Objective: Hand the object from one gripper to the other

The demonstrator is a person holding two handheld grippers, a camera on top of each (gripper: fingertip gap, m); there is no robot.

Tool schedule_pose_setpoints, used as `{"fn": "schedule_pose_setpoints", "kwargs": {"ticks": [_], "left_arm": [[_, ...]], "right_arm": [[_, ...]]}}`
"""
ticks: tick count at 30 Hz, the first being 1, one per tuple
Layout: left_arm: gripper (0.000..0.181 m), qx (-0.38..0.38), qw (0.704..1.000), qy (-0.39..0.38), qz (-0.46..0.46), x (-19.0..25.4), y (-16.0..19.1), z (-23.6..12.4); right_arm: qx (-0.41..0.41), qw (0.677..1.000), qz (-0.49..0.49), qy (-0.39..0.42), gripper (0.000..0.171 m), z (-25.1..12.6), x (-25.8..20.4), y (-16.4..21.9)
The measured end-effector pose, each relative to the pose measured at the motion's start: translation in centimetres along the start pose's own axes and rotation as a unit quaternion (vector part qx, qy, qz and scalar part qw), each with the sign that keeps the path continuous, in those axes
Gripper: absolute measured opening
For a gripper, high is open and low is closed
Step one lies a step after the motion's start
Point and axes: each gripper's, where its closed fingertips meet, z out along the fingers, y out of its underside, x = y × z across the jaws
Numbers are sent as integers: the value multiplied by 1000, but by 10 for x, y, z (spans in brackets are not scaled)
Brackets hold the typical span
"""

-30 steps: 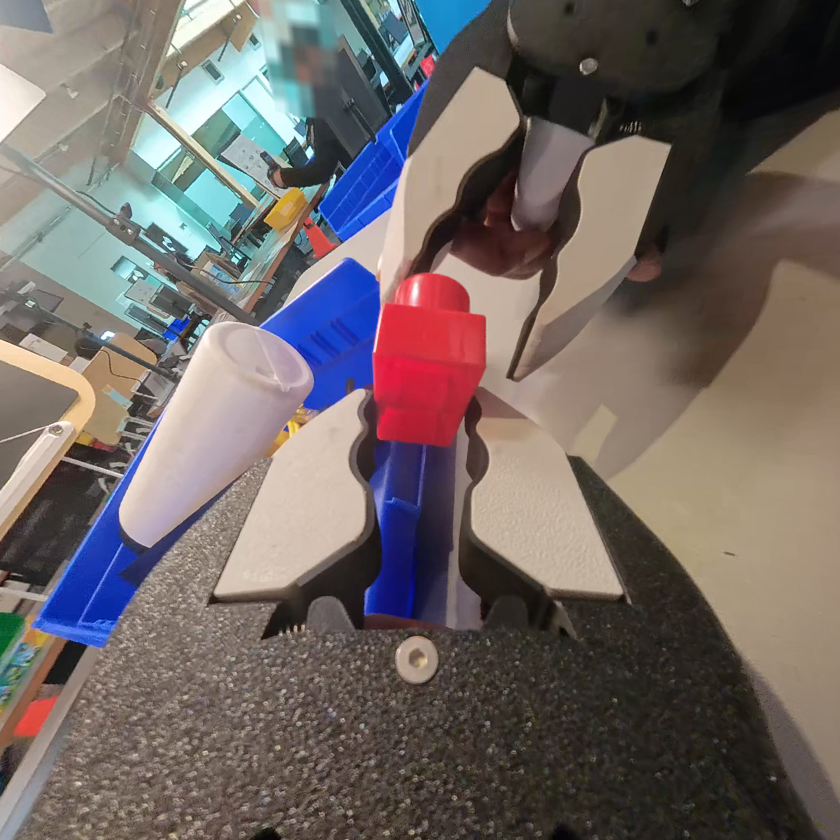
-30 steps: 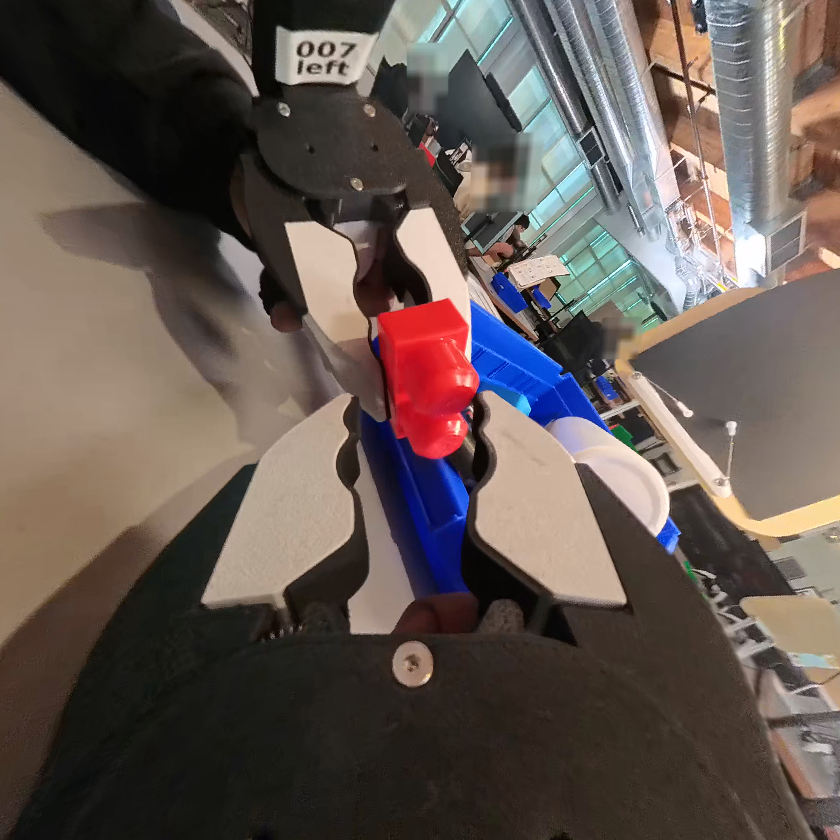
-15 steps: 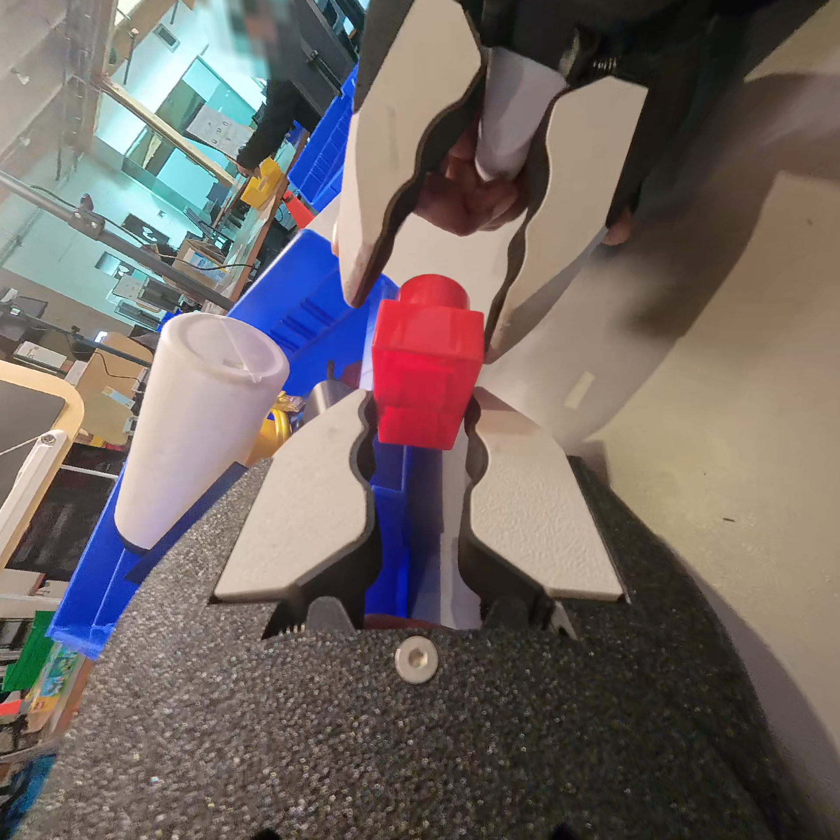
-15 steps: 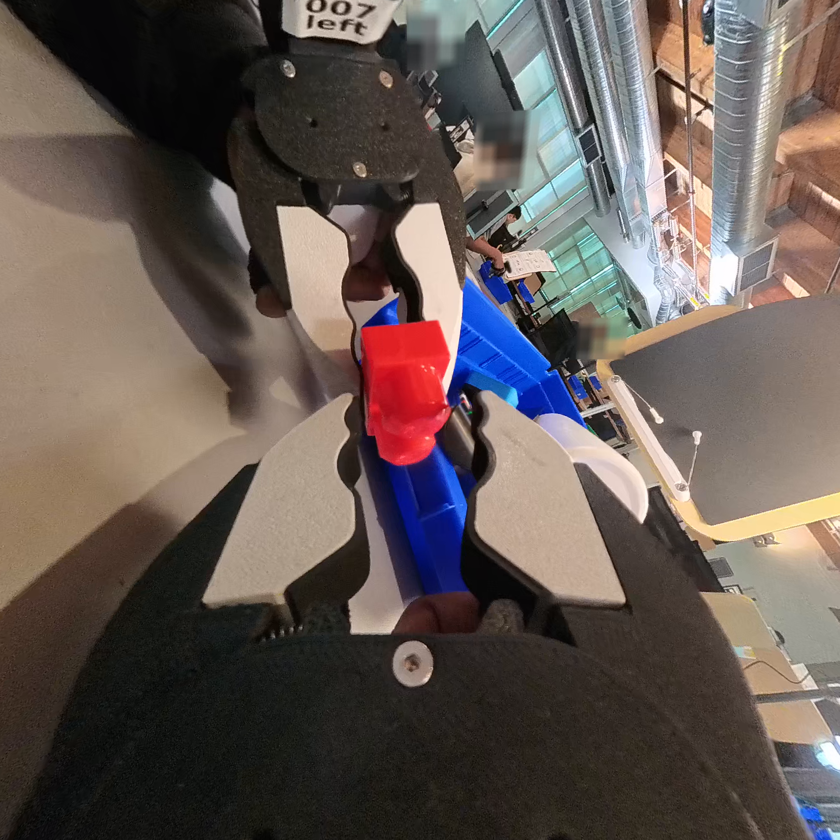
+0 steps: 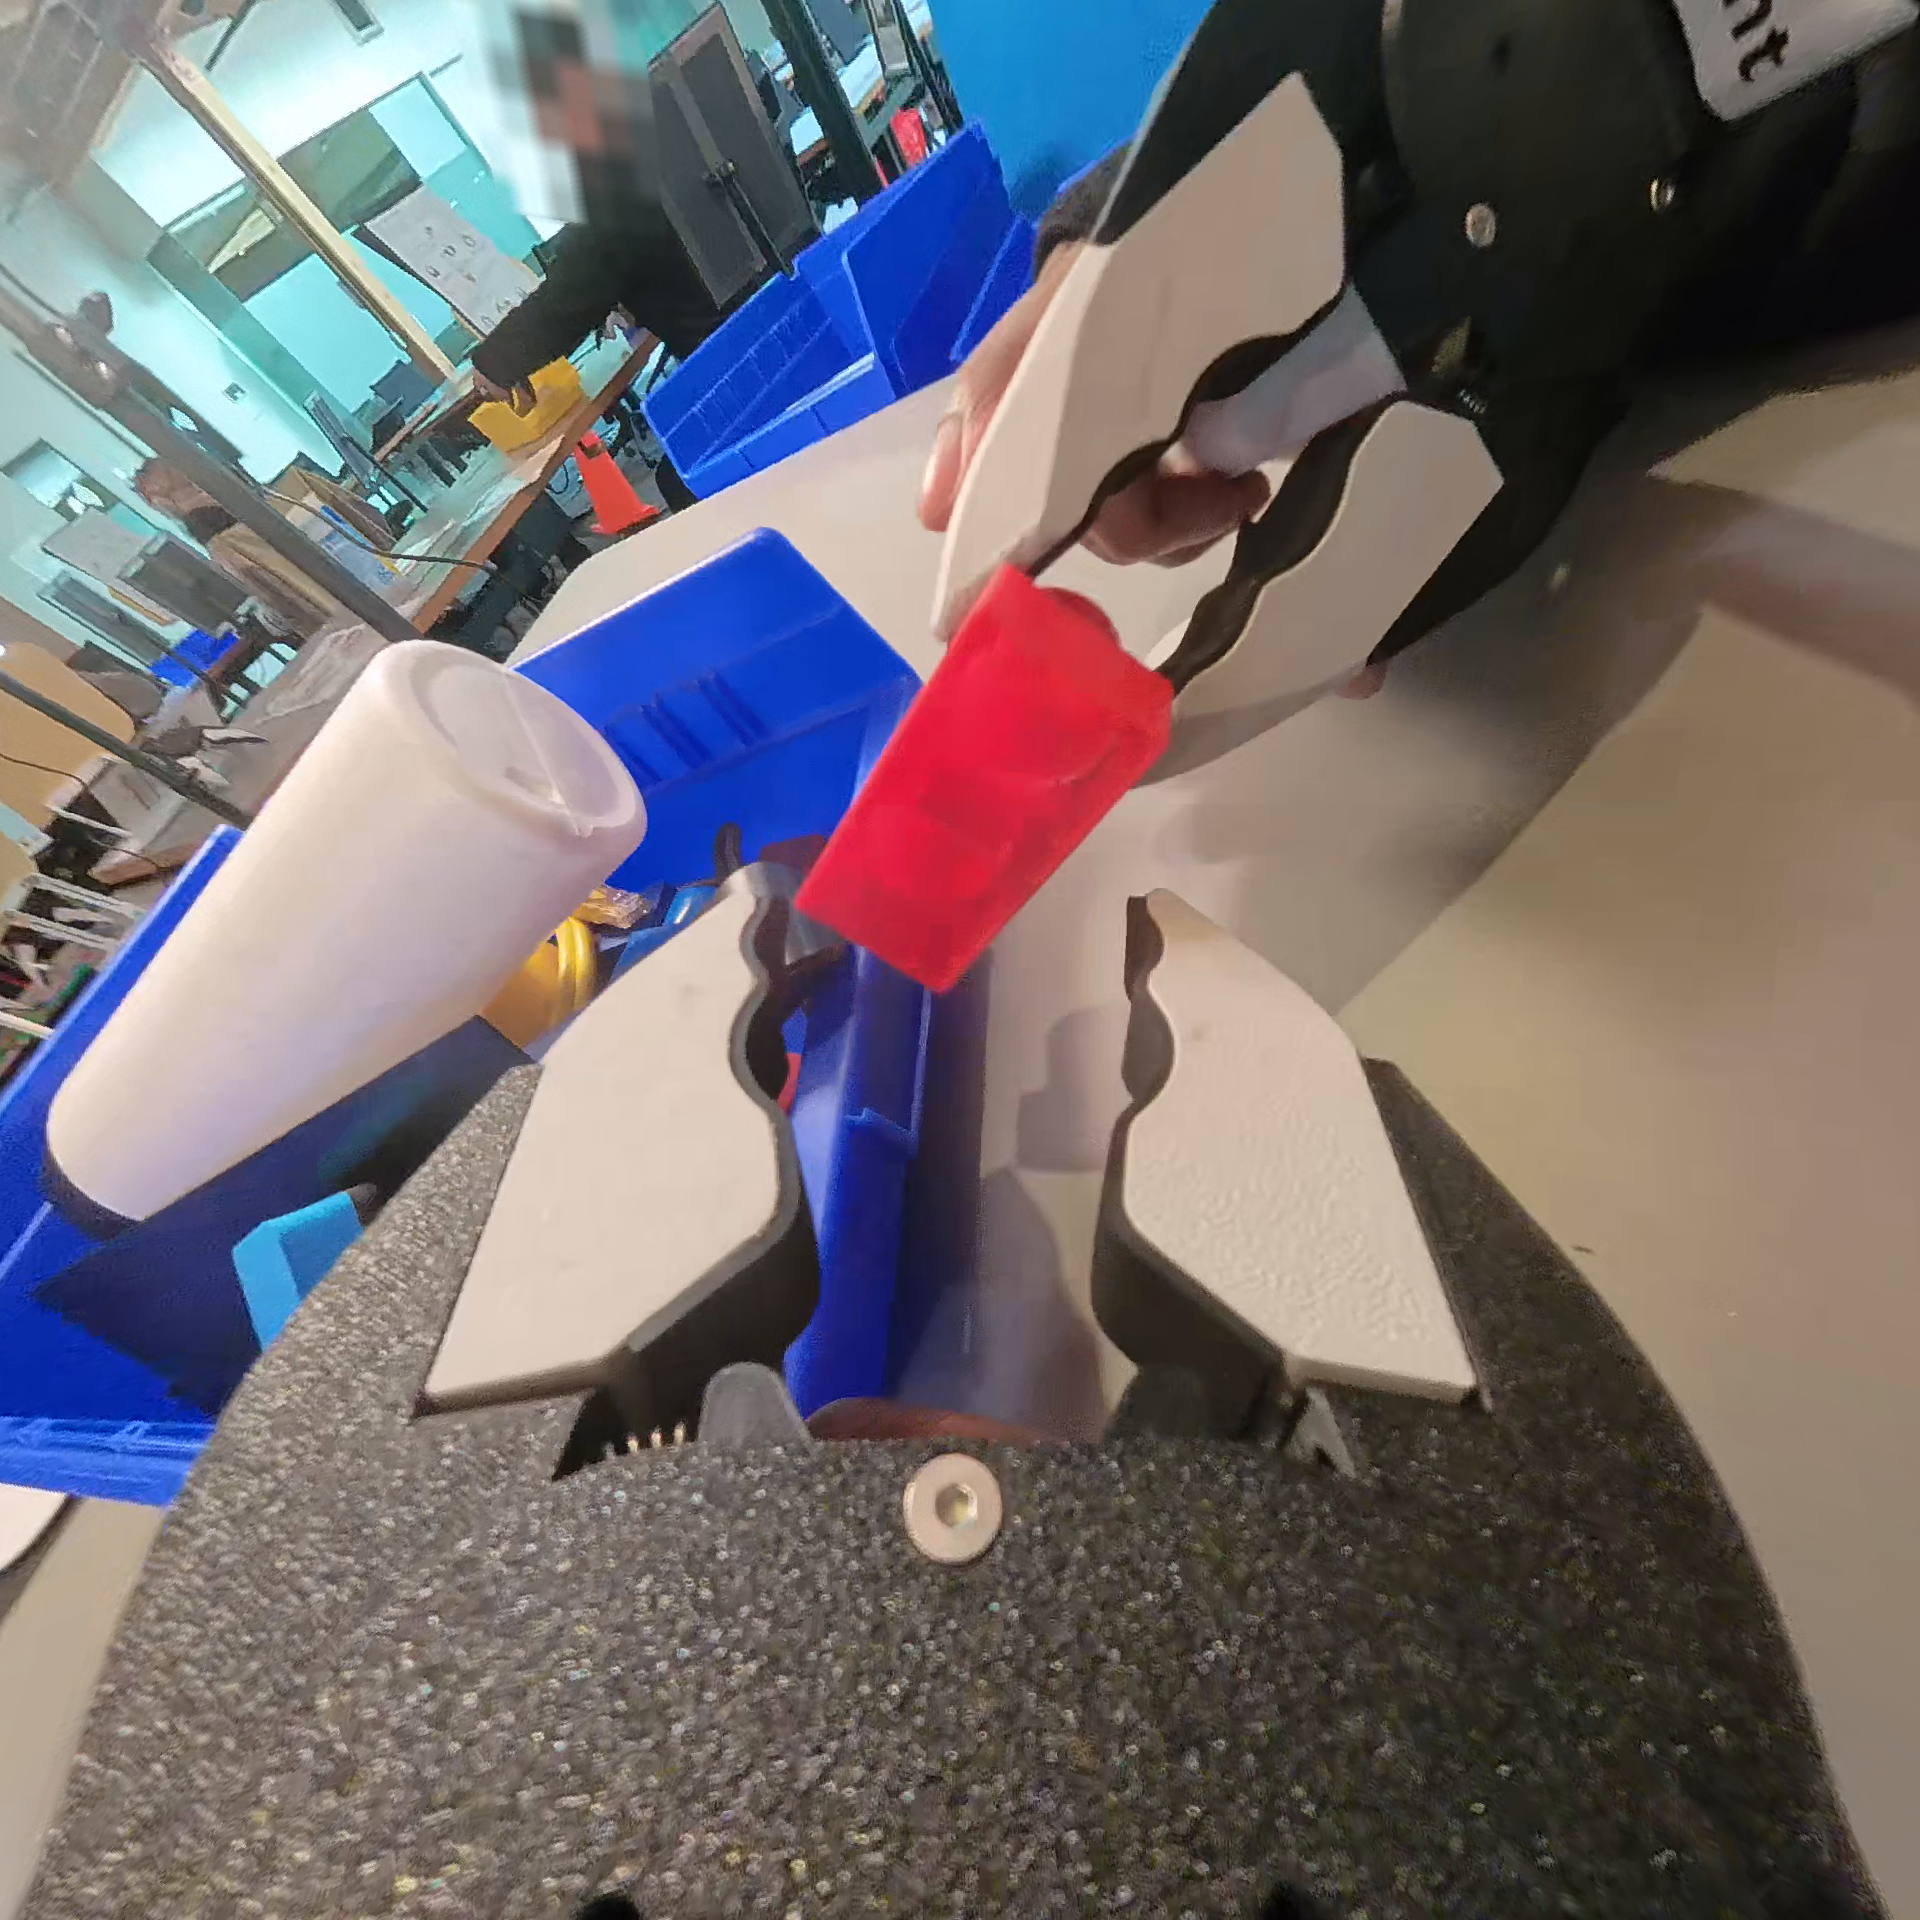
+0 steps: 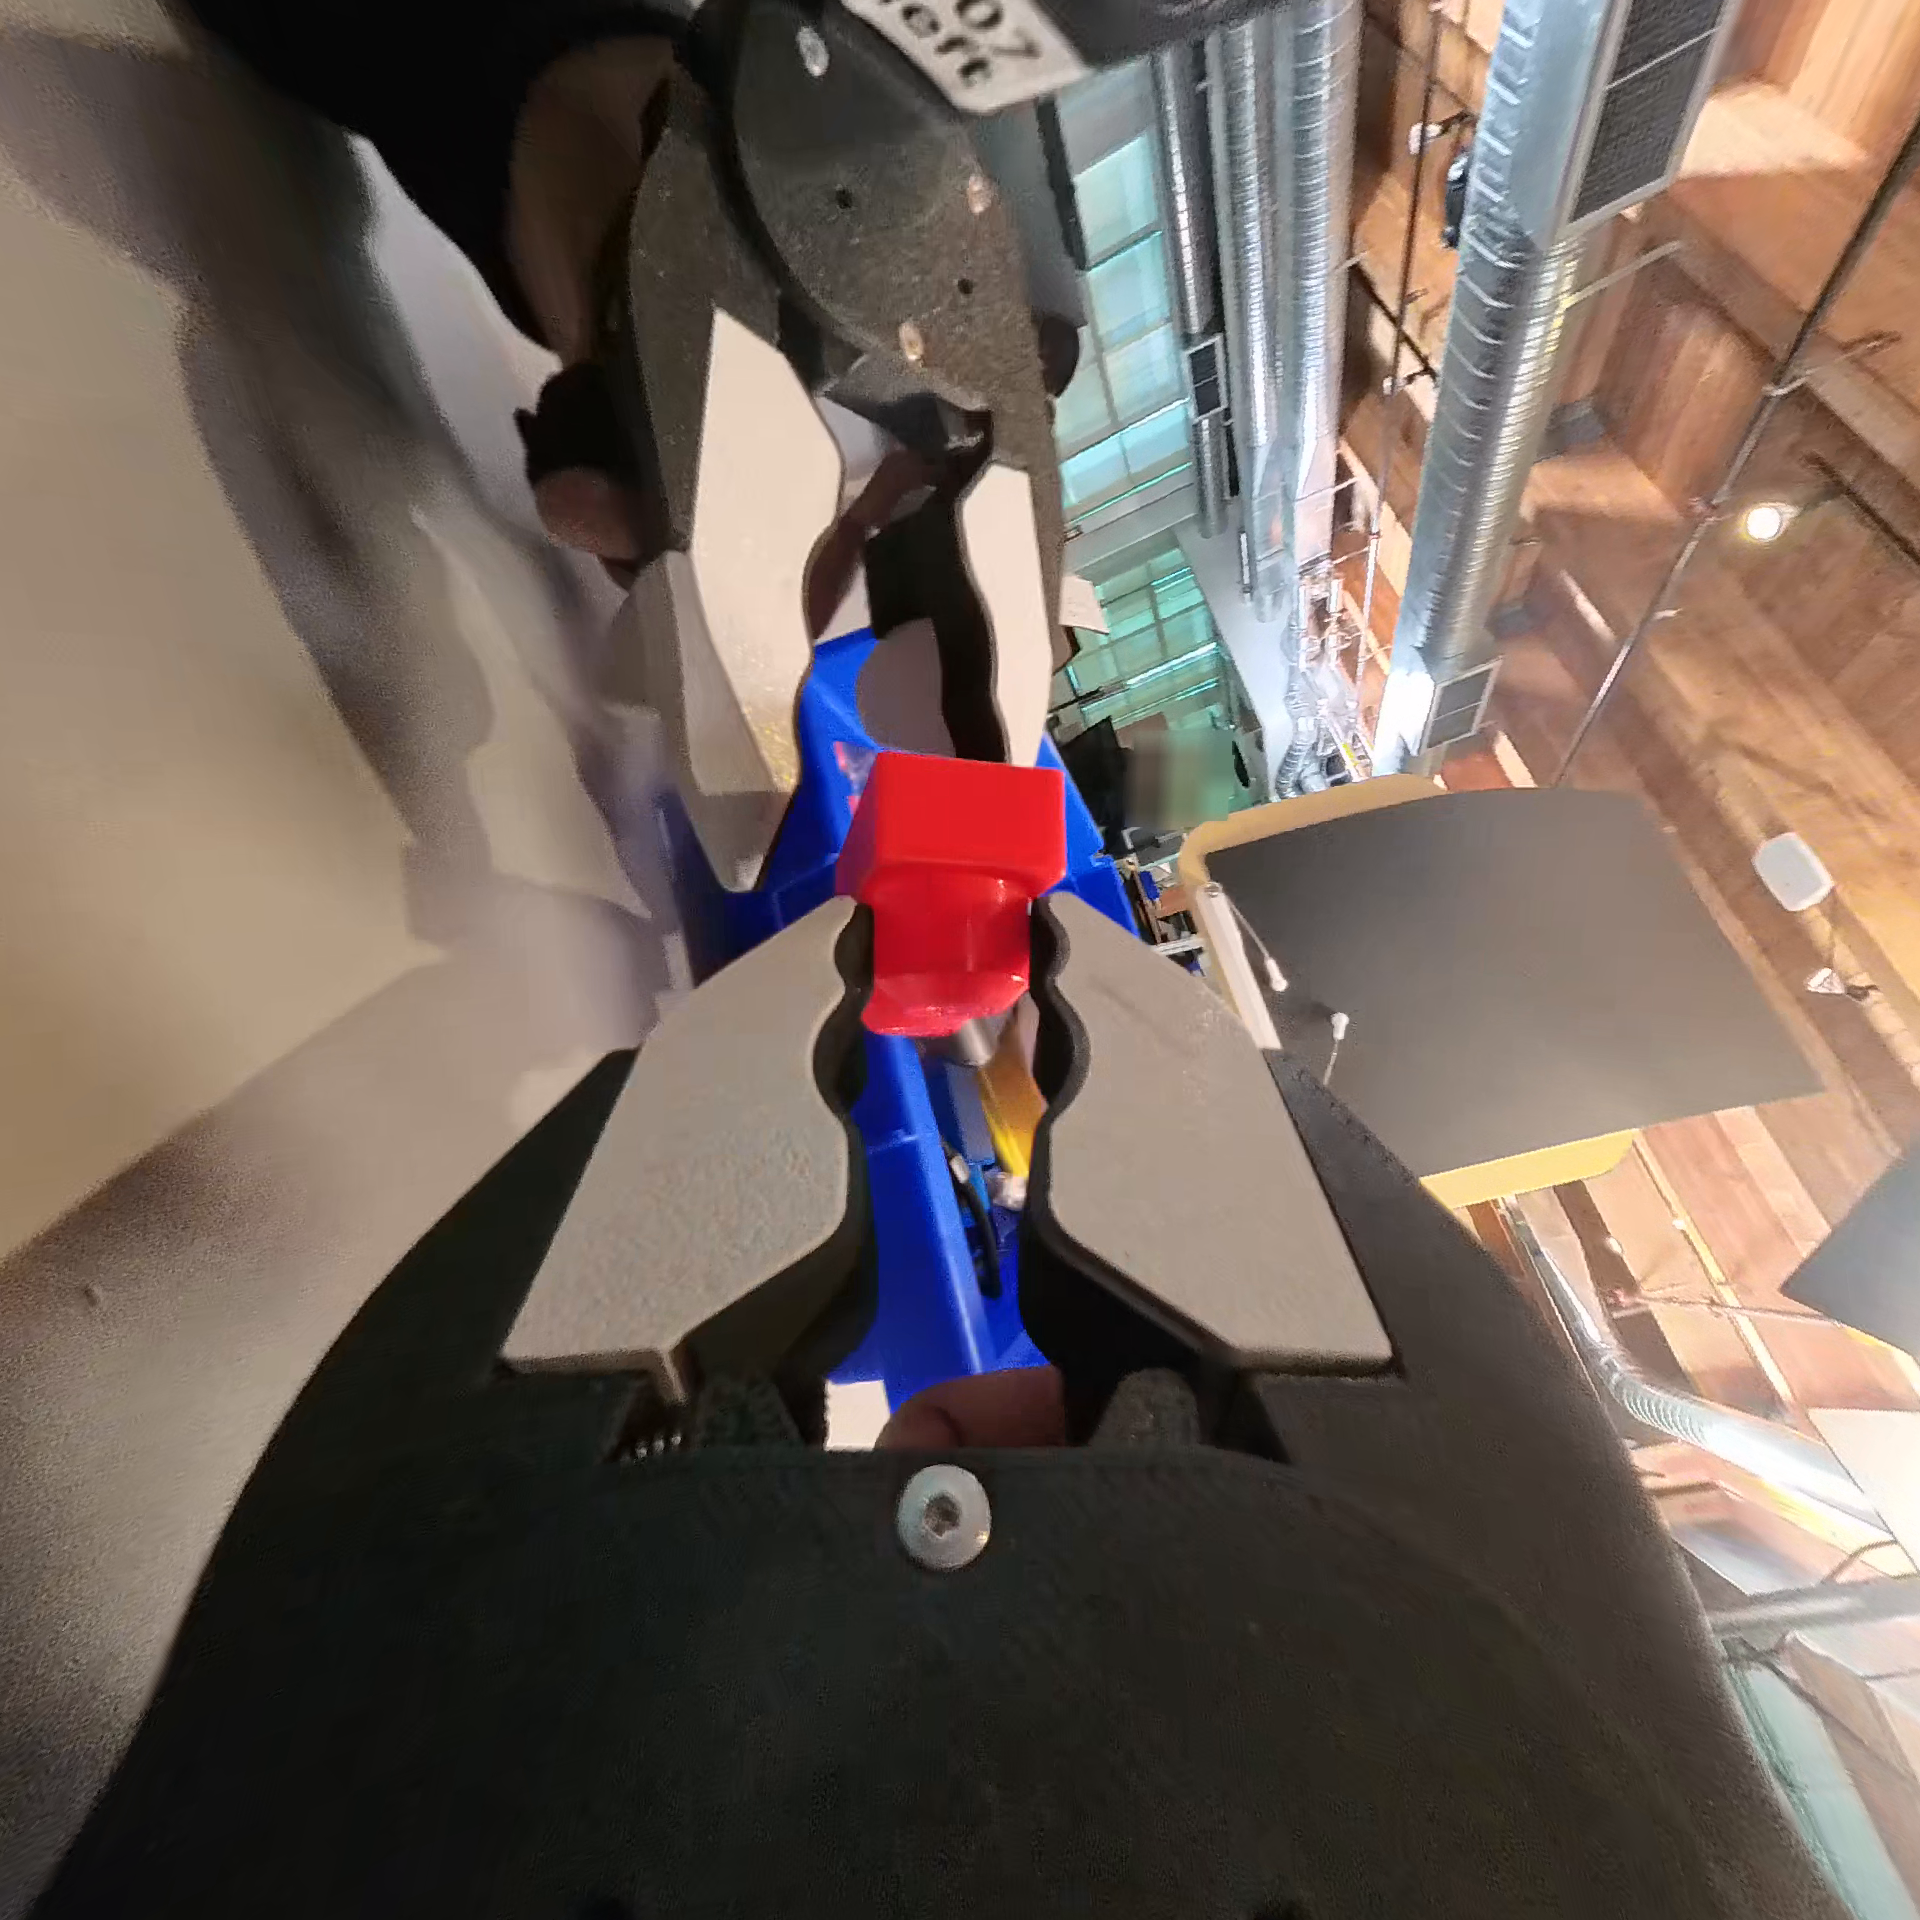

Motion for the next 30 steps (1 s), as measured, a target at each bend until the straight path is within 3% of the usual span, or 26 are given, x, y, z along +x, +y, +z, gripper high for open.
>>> {"fn": "schedule_pose_setpoints", "kwargs": {"ticks": [5,9,14,19,21,30], "left_arm": [[70,26,998,15,-57,-5,-5,-3],[73,84,988,84,-103,8,-22,-11],[72,161,968,138,-136,20,-46,-23],[51,168,973,119,-109,22,-47,-23],[39,171,973,103,-116,14,-46,-23],[37,126,987,49,-92,0,-36,-20]], "right_arm": [[32,999,17,29,28,-6,14,-11],[58,997,39,28,28,-9,16,-21],[127,980,153,7,28,-15,21,-44],[164,954,251,-10,28,-17,26,-49],[160,950,267,-17,29,-16,26,-45],[57,971,231,-27,30,-2,14,-7]]}}
